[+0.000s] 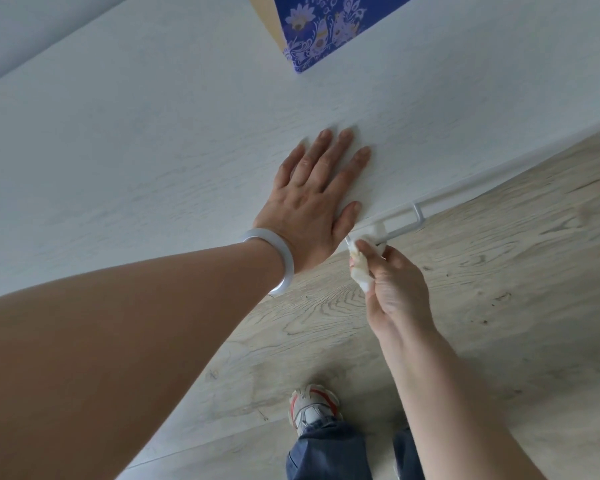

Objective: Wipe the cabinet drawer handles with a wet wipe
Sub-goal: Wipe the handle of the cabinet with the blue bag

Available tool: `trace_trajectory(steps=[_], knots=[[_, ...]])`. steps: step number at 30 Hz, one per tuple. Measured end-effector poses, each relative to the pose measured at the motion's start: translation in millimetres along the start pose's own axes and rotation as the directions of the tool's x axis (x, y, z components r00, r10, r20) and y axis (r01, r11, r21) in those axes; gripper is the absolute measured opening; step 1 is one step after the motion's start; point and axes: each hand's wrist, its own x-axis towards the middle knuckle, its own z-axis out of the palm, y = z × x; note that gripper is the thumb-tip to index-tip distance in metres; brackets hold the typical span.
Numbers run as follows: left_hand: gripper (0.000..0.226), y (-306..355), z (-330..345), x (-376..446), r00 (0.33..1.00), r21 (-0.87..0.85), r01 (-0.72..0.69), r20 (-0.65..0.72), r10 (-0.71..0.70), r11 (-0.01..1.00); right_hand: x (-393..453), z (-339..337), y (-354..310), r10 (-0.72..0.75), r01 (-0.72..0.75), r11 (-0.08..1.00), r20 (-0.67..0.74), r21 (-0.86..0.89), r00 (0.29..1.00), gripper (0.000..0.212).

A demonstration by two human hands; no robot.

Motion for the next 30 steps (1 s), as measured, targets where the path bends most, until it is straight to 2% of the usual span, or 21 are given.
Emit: trace_trajectory(steps=[4,6,8,11,13,15,18,22,26,30], knots=[[0.060,0.2,-0.6,0.9,1.000,0.003,-0.001,0.009,0.001,1.000,13.7,-5.6,-17.5,-0.021,0.019,1.000,-0.119,-0.019,0.993,0.008],[0.060,0.2,-0.6,0.5,1.000,0.000,-0.001,0.005,0.001,1.000,24.7,-24.6,-40.9,-0.063,0.067,0.998,-0.194,0.015,0.979,0.012],[0.060,-0.4,-0.1,-0.2,1.000,0.004,-0.001,0.006,0.001,1.000,32.5,-40.3,-68.5,-0.105,0.100,0.994,-0.257,-0.035,0.961,0.015],[0.060,-1.4,1.2,-0.3,1.000,0.010,0.002,0.006,-0.002,1.000,36.5,-41.9,-89.5,-0.199,0.142,0.949,-0.185,-0.281,0.962,0.012],[0.060,-0.9,1.5,0.2,1.000,0.011,0.000,0.006,0.000,1.000,32.4,-30.5,-79.9,-0.321,0.209,0.823,-0.128,-0.528,0.938,0.023],[0.060,-0.7,1.5,0.3,1.000,0.009,-0.001,0.002,0.001,1.000,24.4,-21.7,-59.5,-0.439,0.297,0.718,-0.078,-0.629,0.895,0.025],[0.061,-0.8,1.3,0.0,1.000,0.006,-0.007,0.001,0.007,1.000,13.8,-19.5,-37.8,-0.499,0.349,0.697,-0.074,-0.627,0.863,0.022],[0.060,-1.0,0.9,0.6,1.000,0.001,-0.014,-0.004,0.014,1.000,16.0,-30.5,-46.8,-0.481,0.333,0.691,-0.065,-0.642,0.874,0.023],[0.060,-1.0,1.4,0.6,1.000,0.000,-0.013,-0.009,0.013,1.000,23.3,-34.2,-59.8,-0.561,0.356,0.714,-0.188,-0.603,0.806,0.014],[0.060,-1.0,1.1,1.3,1.000,-0.008,-0.016,-0.005,0.016,1.000,19.1,-17.3,-46.8,-0.608,0.402,0.615,-0.084,-0.678,0.789,0.009]])
